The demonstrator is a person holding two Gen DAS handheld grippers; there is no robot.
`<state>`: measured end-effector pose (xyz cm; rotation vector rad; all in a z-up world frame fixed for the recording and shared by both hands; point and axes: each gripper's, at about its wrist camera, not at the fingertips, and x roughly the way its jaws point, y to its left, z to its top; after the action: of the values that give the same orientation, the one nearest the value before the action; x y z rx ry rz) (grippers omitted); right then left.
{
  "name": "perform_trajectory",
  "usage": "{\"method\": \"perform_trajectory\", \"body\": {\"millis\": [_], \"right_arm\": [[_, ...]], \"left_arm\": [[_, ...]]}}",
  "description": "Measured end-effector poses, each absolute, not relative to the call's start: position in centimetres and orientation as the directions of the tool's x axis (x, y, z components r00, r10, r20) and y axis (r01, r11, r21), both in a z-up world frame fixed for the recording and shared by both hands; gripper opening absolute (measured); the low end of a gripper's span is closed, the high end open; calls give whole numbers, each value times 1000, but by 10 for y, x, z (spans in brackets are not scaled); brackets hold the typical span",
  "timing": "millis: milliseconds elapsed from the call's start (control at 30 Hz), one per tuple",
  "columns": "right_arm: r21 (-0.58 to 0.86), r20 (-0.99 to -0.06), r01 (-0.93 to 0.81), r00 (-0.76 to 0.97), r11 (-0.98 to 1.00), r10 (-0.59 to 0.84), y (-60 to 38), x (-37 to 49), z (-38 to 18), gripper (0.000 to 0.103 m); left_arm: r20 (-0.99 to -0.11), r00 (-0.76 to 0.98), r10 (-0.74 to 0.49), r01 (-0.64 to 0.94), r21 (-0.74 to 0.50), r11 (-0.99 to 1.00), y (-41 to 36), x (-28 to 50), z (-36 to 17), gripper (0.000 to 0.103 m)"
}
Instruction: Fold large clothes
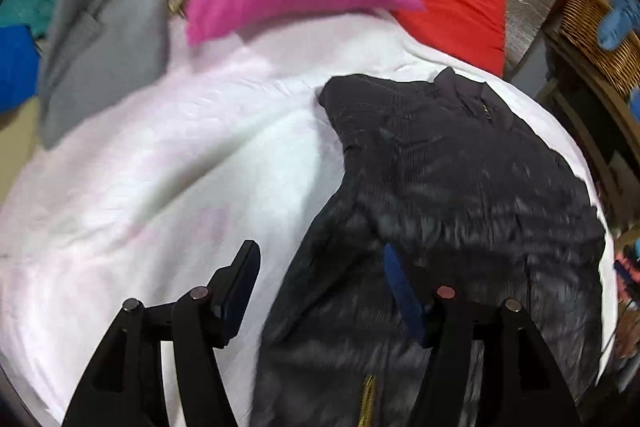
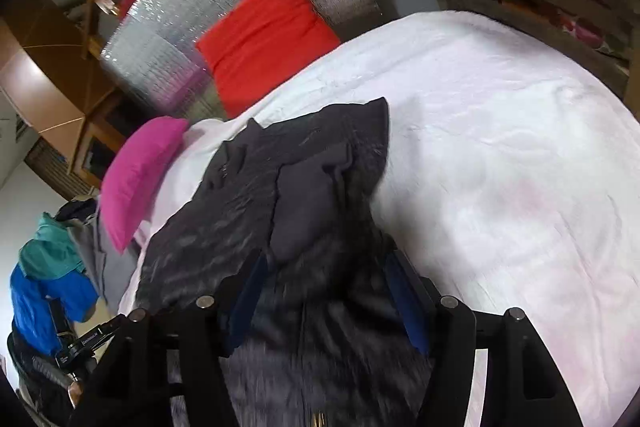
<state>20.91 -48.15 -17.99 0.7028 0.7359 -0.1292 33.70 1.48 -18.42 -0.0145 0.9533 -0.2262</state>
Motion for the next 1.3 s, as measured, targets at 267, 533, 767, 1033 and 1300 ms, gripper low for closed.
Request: {"method": "perform_trajectory", "body": {"millis": [267, 533, 767, 1033, 1300], "right_arm": [[600, -598, 319, 788, 734, 147, -479, 131, -170, 68], [606, -639, 342, 747, 718, 183, -475, 89, -191, 68], [661, -594, 333, 780, 672, 197, -487, 124, -191, 68], [680, -578, 340, 793, 650, 190, -498, 212, -197, 68], [665, -620, 379, 760, 644, 193, -513, 278, -227, 68]], "left_arm": [[-780, 615, -115, 195, 9, 981, 35, 257, -176, 67], [-784, 609, -120, 200, 5, 980, 46, 219, -188, 68], [-767, 624, -150, 150, -71, 986, 25, 264, -177, 68], [-771, 585, -251, 155, -197, 968, -18, 349, -197, 71], [-783, 564, -264, 124, -236, 964, -13, 399, -215, 71]]}}
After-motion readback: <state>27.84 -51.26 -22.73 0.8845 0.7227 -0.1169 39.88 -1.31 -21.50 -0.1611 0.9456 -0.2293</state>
